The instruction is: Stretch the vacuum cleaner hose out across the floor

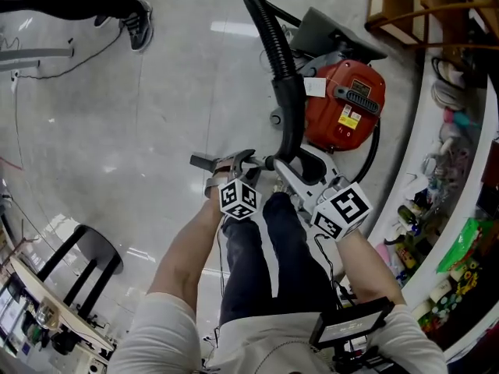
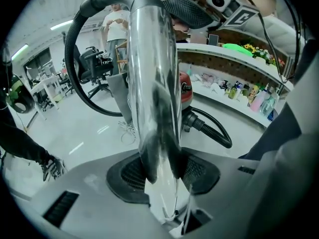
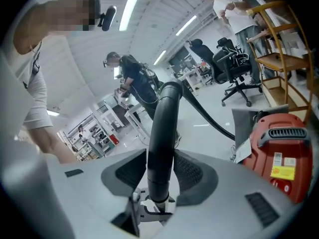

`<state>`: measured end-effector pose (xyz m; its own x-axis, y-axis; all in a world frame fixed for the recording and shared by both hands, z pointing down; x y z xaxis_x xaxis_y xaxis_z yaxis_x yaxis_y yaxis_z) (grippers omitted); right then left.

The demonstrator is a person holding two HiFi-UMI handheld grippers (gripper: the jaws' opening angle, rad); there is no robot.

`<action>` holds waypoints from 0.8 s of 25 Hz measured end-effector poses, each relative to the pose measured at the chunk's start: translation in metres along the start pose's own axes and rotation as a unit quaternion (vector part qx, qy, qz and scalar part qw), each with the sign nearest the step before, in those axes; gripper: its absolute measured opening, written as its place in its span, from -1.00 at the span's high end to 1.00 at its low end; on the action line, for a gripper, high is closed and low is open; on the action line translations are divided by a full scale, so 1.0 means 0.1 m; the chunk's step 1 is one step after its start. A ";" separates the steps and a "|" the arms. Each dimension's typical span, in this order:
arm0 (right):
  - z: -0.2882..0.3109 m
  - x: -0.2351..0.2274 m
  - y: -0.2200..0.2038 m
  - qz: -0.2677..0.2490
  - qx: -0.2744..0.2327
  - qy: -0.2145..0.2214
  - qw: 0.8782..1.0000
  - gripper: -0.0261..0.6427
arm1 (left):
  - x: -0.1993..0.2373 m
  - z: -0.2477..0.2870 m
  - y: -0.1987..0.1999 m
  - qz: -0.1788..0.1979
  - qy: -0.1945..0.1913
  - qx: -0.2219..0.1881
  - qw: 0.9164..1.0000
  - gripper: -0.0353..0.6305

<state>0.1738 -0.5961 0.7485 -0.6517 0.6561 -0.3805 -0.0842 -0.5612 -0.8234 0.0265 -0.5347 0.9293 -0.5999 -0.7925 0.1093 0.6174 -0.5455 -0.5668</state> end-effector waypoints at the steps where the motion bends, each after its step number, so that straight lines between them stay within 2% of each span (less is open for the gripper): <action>1: 0.01 0.02 0.02 -0.007 0.001 0.007 1.000 0.46 | 0.01 -0.02 -0.01 -0.001 0.002 0.001 1.000 0.43; 6: 0.07 0.10 0.06 -0.025 0.007 0.019 0.999 0.41 | -0.02 -0.08 -0.03 -0.011 0.001 0.006 1.000 0.43; 10: 0.12 0.11 0.11 -0.015 0.001 0.017 1.000 0.41 | -0.18 -0.10 -0.05 -0.022 -0.018 0.008 1.000 0.43; 13: 0.15 0.11 0.20 -0.004 -0.011 0.032 0.999 0.40 | -0.36 -0.13 -0.06 -0.016 -0.033 0.011 0.999 0.43; 20: 0.13 0.26 0.46 0.002 -0.012 0.059 0.998 0.45 | -0.51 -0.31 0.03 -0.034 -0.038 -0.013 0.999 0.43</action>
<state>0.1434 -0.6109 0.7064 -0.5579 0.7104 -0.4290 -0.0632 -0.5518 -0.8316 0.0429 -0.4878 0.8968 -0.5987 -0.7730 0.2097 0.5631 -0.5924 -0.5762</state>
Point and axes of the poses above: the fingertips, and each gripper's own axes: z forward along the fingers, x to its left, y out of its top, the point moved 9 cm from there along -z, backward along the fingers, and after that the axes turned 12 degrees about -z, right-handed, at the moved point
